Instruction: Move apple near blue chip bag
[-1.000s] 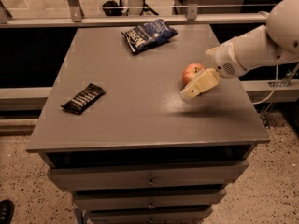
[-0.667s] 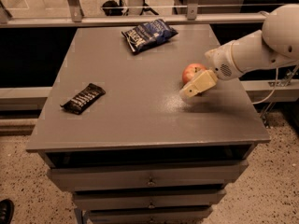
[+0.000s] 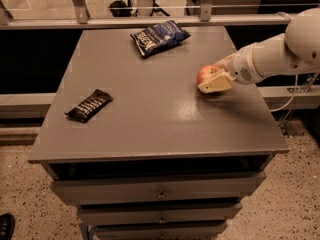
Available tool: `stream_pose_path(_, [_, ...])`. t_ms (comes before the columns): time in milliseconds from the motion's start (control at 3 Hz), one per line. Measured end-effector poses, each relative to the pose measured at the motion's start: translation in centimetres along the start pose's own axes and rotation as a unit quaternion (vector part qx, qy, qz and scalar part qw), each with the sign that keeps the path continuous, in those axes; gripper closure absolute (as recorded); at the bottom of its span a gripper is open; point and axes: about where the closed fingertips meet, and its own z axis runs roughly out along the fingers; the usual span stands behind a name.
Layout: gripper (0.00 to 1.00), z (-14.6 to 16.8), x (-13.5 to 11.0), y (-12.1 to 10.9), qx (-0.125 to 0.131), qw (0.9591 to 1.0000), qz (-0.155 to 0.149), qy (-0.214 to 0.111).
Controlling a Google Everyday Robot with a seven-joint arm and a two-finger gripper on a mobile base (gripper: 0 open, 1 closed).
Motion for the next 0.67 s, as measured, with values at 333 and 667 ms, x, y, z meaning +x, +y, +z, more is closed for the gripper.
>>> stream_pose_path(333, [0.65, -1.7, -0.4, -1.3, 0.021, 0.9997, -0.007, -0.010])
stream_pose_path(667, [0.88, -4.7, -1.4, -3.3, 0.047, 0.9986, -0.016, -0.020])
